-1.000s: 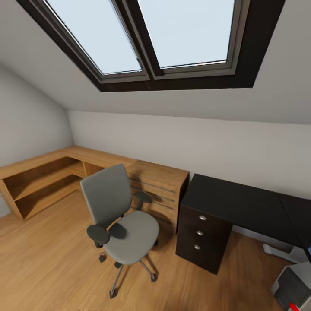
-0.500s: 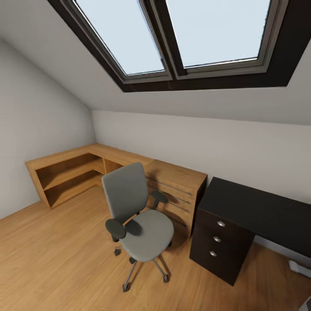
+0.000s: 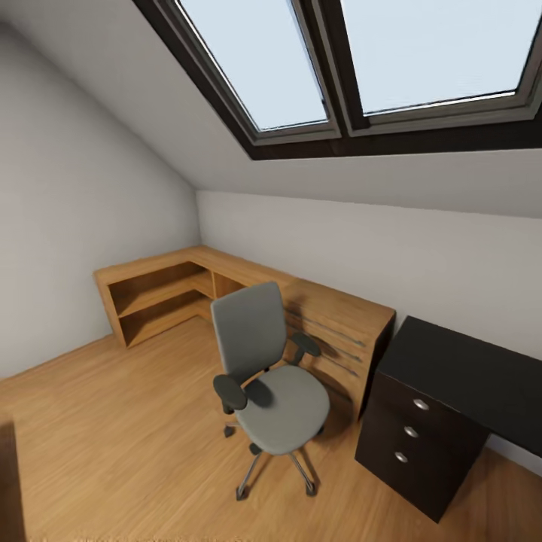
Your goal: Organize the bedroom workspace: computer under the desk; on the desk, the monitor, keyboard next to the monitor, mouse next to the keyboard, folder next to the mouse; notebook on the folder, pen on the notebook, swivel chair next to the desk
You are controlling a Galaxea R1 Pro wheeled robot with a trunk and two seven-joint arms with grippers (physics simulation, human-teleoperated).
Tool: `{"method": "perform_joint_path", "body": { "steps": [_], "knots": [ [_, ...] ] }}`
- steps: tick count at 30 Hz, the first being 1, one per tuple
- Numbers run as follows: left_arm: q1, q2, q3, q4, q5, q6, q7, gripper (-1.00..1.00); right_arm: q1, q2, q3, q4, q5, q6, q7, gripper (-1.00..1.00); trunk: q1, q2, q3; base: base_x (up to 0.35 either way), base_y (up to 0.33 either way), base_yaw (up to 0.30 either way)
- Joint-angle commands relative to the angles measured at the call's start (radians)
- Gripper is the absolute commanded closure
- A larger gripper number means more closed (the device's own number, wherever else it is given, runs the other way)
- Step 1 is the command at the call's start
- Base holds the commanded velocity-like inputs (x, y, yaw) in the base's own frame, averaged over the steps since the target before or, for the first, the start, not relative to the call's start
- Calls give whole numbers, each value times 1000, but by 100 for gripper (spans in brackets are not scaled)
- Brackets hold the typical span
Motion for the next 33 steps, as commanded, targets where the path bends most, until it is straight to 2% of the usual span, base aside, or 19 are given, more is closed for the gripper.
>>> {"method": "perform_joint_path", "body": {
  "steps": [1,14,33],
  "knots": [
    [-1,0,-9,1,5,-2,5,-100,-1,1,8,2,-4,-3,-5,-100,1,-2,-3,0,0,274],
    [-1,0,-9,1,5,-2,5,-100,-1,-20,4,2,-7,-3,-11,-100,1,-2,-13,0,0,251],
    [-1,0,-9,1,5,-2,5,-100,-1,-26,3,1,-8,-3,-11,-100,1,-2,-30,0,0,235]
  ]
}}
